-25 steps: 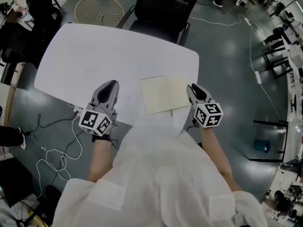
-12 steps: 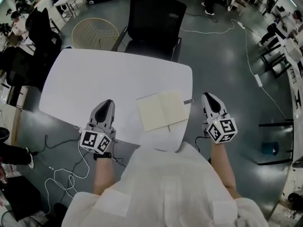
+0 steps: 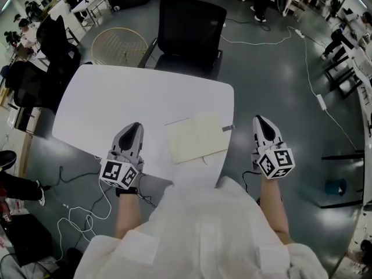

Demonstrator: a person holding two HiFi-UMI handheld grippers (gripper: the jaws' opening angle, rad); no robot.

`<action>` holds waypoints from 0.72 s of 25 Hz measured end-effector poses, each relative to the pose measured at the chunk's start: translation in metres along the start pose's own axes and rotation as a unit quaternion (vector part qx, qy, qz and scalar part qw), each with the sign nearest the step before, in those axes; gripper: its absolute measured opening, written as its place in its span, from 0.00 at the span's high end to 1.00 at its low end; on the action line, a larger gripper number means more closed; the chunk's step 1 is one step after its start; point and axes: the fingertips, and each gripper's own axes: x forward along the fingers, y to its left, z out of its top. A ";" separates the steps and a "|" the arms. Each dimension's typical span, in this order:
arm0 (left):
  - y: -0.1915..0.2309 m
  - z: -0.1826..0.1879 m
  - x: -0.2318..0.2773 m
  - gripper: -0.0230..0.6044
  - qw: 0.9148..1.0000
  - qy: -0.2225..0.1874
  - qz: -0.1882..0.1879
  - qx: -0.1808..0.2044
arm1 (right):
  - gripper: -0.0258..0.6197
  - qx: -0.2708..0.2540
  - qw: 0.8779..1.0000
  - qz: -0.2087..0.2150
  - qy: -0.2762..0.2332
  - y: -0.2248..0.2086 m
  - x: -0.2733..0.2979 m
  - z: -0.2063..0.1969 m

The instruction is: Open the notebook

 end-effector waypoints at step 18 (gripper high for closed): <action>-0.052 -0.005 -0.001 0.92 0.999 -0.001 0.047 -0.002 | 0.96 -0.047 0.995 0.082 0.029 -0.006 0.013 -0.008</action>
